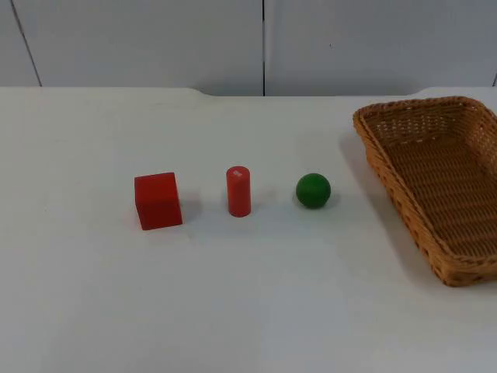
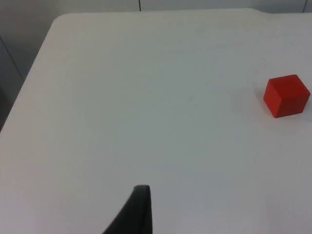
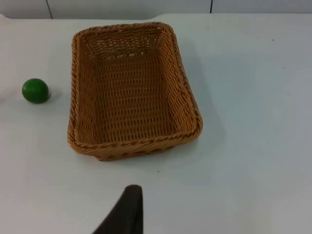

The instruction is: Pick up the basket with the left hand and place the object to the left of the red cylinder into the basket with the right hand.

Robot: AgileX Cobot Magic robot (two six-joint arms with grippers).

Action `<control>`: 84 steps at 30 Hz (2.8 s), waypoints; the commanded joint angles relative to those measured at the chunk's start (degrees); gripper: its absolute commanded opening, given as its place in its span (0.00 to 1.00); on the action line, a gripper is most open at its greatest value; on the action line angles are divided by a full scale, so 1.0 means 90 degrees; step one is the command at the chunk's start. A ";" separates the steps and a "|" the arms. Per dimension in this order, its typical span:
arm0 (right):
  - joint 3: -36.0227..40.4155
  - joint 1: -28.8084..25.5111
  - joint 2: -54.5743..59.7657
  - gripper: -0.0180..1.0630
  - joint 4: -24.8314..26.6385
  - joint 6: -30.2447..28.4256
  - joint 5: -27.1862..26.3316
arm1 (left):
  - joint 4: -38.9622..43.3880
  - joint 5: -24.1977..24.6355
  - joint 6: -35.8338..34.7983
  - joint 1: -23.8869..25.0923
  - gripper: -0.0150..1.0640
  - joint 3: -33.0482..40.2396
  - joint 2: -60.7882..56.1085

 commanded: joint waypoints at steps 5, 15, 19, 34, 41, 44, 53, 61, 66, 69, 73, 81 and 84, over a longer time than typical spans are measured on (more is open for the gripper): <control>-0.0385 -0.0049 0.0307 0.99 0.0092 -0.0048 -0.0087 | -0.0335 -0.0097 -0.0017 0.0009 0.99 -0.0050 0.0215; -0.1221 -0.0049 0.2318 0.99 0.0135 -0.0090 -0.0869 | -0.0437 -0.0520 -0.0017 0.0009 0.99 -0.0849 0.2053; -0.1559 -0.0049 0.3116 0.99 0.0135 -0.0090 -0.1112 | -0.0437 -0.0622 -0.0017 0.0009 0.99 -0.1255 0.2864; -0.1876 -0.0049 0.5644 0.99 0.0123 -0.0119 -0.1894 | -0.0582 -0.0970 -0.0017 0.0009 0.99 -0.1782 0.5268; -0.1876 -0.0049 0.6062 0.99 0.0167 -0.0119 -0.1869 | -0.0583 -0.0969 -0.0017 0.0009 0.99 -0.1782 0.5458; -0.1876 -0.0049 0.6062 0.99 0.0166 -0.0119 -0.1869 | -0.0640 -0.0910 -0.0017 0.0009 0.99 -0.1796 0.5588; -0.1876 -0.0049 0.6062 0.99 0.0166 -0.0095 -0.1992 | -0.1784 -0.1087 0.0833 0.0009 0.84 -0.2176 0.6760; -0.1876 -0.0049 0.6062 0.99 0.0166 -0.0095 -0.1992 | -0.2635 -0.1475 0.1400 -0.1154 0.84 -0.3382 0.9076; -0.1876 -0.0049 0.6062 0.99 0.0136 -0.0095 -0.1993 | -0.2593 -0.1627 0.1267 -0.2147 0.84 -0.4634 1.0528; -0.1876 -0.0049 0.6062 0.99 0.0121 -0.0095 -0.1993 | -0.2551 -0.1599 0.1155 -0.2505 0.84 -0.5296 1.1250; -0.1876 -0.0049 0.6062 0.99 0.0000 -0.0095 -0.2003 | -0.2237 -0.1444 0.0492 -0.2899 0.84 -0.6673 1.2511; -0.1876 -0.0049 0.6062 0.99 0.0001 -0.0095 -0.2069 | -0.2235 -0.0997 -0.0013 -0.3411 0.84 -0.8600 1.4115; -0.1876 -0.0049 0.6062 0.99 0.0001 -0.0095 -0.2069 | -0.2176 -0.0896 -0.0177 -0.3689 0.84 -0.9386 1.4643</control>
